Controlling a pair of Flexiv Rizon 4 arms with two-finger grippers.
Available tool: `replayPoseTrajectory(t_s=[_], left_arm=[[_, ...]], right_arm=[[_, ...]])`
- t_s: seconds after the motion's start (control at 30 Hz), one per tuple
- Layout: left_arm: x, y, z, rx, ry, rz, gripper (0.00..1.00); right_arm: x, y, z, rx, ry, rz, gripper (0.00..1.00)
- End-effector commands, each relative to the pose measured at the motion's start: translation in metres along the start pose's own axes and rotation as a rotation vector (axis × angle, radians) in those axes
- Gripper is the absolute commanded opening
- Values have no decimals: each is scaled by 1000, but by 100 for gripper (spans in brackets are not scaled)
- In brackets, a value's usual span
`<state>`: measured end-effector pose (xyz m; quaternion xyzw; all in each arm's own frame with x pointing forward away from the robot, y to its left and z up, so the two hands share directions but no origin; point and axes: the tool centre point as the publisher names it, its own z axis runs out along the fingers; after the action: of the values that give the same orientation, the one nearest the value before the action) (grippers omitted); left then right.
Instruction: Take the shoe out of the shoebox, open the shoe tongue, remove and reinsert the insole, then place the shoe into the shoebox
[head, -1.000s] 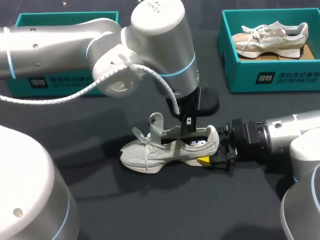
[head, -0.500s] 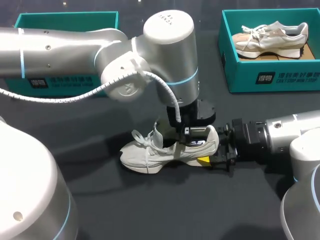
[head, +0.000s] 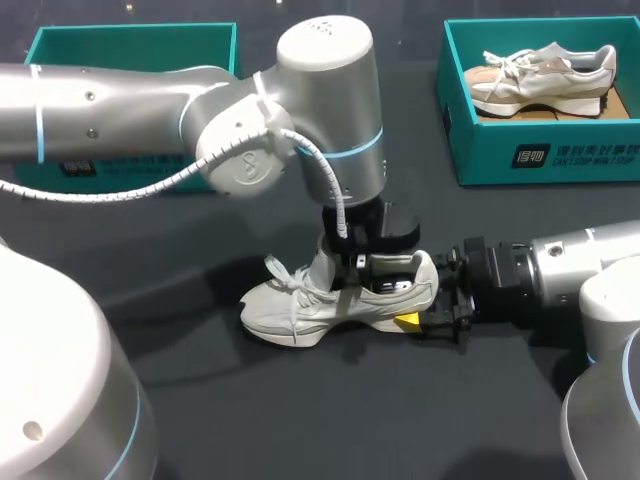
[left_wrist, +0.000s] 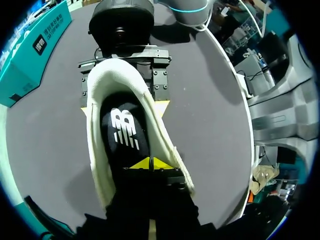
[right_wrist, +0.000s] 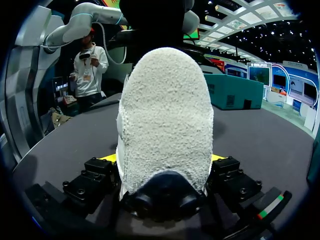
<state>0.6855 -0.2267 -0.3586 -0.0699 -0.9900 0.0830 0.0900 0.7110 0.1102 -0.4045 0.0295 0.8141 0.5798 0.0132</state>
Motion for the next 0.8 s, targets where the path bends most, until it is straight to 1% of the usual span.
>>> replayPoseTrajectory(t_s=[0.03,0.2,0.3,0.53,0.67,0.8], left_arm=[[6,0,5,-7,-27,8,7],[6,-2,13,-29,-80,7,28],[4,-3,18,-44,-107,5,35],[-7,-3,32,-84,-190,0,40],[-16,-2,39,-110,-259,-2,42],[-25,-2,45,-131,-321,-15,40]], right_arm=[[0,0,0,2,0,0,0],[0,0,0,2,0,0,0],[0,0,0,2,0,0,0],[0,0,0,2,0,0,0],[0,0,0,2,0,0,0],[0,0,0,2,0,0,0]])
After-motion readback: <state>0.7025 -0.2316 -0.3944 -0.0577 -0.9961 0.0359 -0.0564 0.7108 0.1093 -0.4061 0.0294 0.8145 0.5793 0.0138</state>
